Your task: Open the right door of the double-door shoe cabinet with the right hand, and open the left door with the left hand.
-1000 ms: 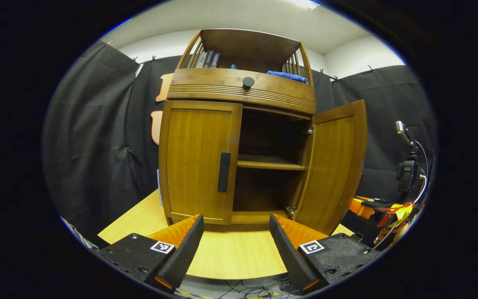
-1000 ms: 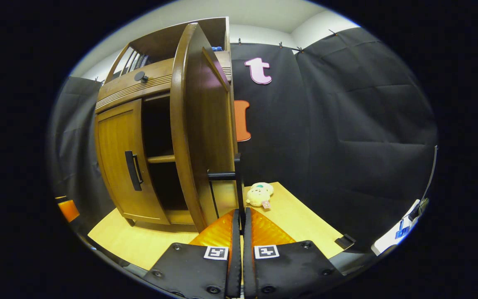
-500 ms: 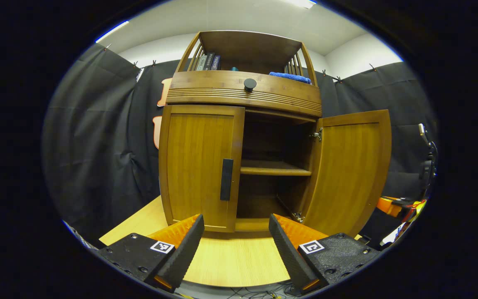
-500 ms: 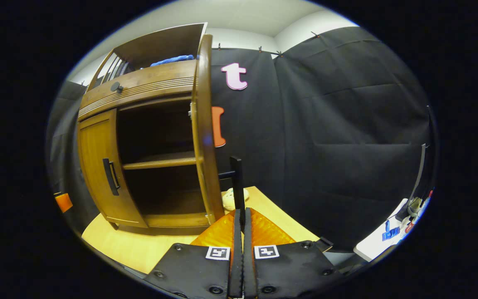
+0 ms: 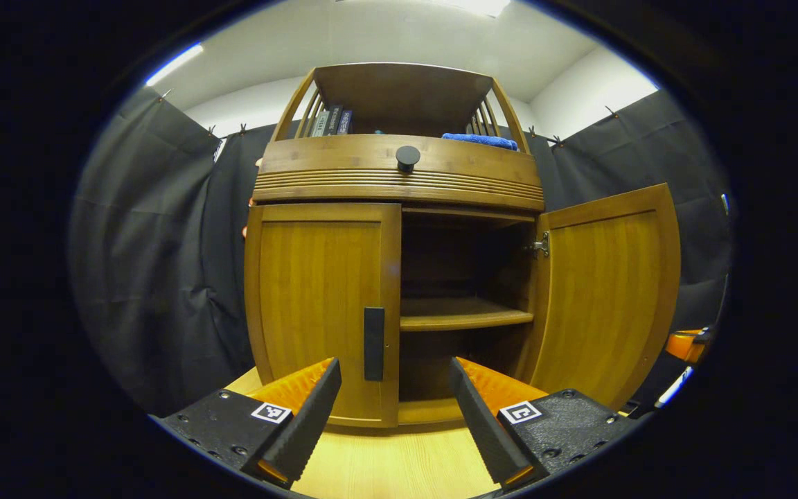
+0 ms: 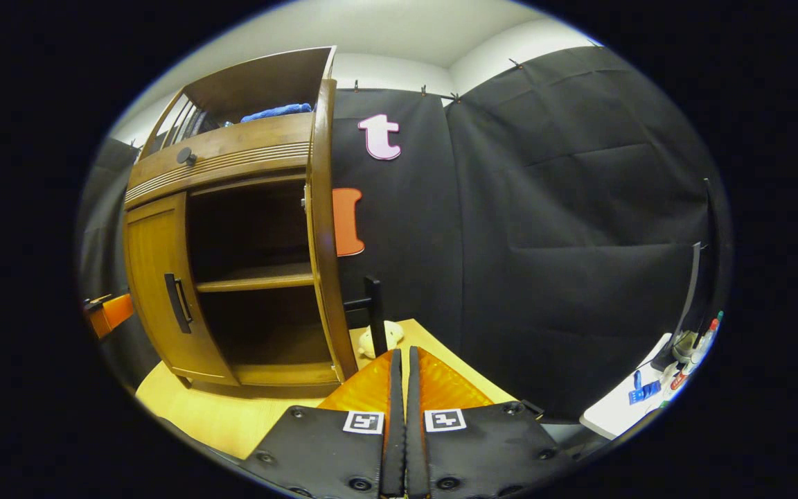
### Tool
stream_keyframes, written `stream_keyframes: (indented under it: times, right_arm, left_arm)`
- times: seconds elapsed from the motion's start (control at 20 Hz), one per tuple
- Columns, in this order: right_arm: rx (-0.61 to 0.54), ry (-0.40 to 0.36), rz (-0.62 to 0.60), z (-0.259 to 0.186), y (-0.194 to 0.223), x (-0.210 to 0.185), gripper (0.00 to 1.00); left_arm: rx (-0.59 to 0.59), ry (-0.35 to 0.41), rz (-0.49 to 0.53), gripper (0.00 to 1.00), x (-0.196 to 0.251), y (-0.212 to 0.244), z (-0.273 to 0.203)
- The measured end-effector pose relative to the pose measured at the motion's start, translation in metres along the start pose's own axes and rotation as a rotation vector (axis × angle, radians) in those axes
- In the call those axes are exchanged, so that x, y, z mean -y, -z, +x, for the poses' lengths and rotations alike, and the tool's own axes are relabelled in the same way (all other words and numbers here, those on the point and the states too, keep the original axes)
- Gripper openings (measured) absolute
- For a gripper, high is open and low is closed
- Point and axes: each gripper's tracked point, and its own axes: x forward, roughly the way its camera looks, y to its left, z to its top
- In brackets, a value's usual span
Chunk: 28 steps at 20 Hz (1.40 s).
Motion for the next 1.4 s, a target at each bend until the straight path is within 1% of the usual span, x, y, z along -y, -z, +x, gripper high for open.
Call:
stream_keyframes:
  times: [0.15,0.2,0.25,0.3,0.5,0.55,0.65,0.75,0.8,0.9,0.95,1.0,1.05,1.25,1.3,1.4]
  right_arm:
    - [0.007,0.041,0.005,-0.003,-0.003,0.009,0.08]
    - [0.007,0.055,0.006,-0.004,-0.002,0.013,0.02]
    - [0.007,0.066,0.007,-0.005,-0.002,0.015,0.08]
    - [0.006,0.074,0.009,-0.003,-0.004,0.017,0.02]
    - [0.0,0.104,0.006,-0.003,-0.002,0.025,0.24]
    - [-0.001,0.101,0.01,-0.002,-0.002,0.023,0.34]
    - [0.001,0.098,0.009,0.001,-0.001,0.02,0.67]
    - [0.007,0.104,0.003,-0.002,-0.002,0.02,0.99]
    - [0.009,0.107,-0.001,0.001,-0.003,0.019,0.98]
    - [0.011,0.113,-0.008,0.002,-0.004,0.019,0.98]
    - [0.011,0.116,-0.009,0.002,-0.004,0.019,0.9]
    - [0.01,0.121,-0.009,0.002,-0.004,0.02,0.98]
    - [0.007,0.125,-0.009,0.003,-0.004,0.02,0.9]
    - [-0.005,0.139,-0.003,0.006,0.0,0.02,0.9]
    - [-0.009,0.141,-0.001,0.006,0.001,0.02,0.98]
    - [-0.016,0.146,0.003,0.006,0.004,0.019,0.99]
  left_arm:
    - [-0.005,-0.003,-0.025,0.91,-0.005,0.009,0.026]
    - [-0.007,-0.007,-0.036,0.91,-0.007,0.011,0.034]
    - [-0.007,-0.013,-0.042,0.92,-0.009,0.014,0.041]
    - [-0.008,-0.017,-0.047,0.92,-0.013,0.015,0.048]
    - [-0.02,-0.032,-0.056,0.96,-0.022,0.026,0.081]
    - [-0.025,-0.035,-0.058,0.96,-0.024,0.03,0.087]
    - [-0.03,-0.044,-0.058,0.98,-0.029,0.037,0.102]
    - [-0.029,-0.051,-0.056,0.95,-0.033,0.042,0.113]
    - [-0.031,-0.05,-0.052,0.98,-0.034,0.046,0.119]
    - [-0.043,-0.045,-0.052,0.97,-0.039,0.054,0.133]
    - [-0.051,-0.046,-0.058,0.96,-0.042,0.058,0.14]
    - [-0.056,-0.049,-0.062,0.95,-0.044,0.061,0.145]
    - [-0.059,-0.05,-0.063,0.94,-0.045,0.064,0.15]
    - [-0.053,-0.039,-0.035,0.89,-0.044,0.067,0.163]
    - [-0.057,-0.034,-0.025,0.87,-0.043,0.07,0.166]
    - [-0.067,-0.025,-0.018,0.83,-0.042,0.075,0.169]
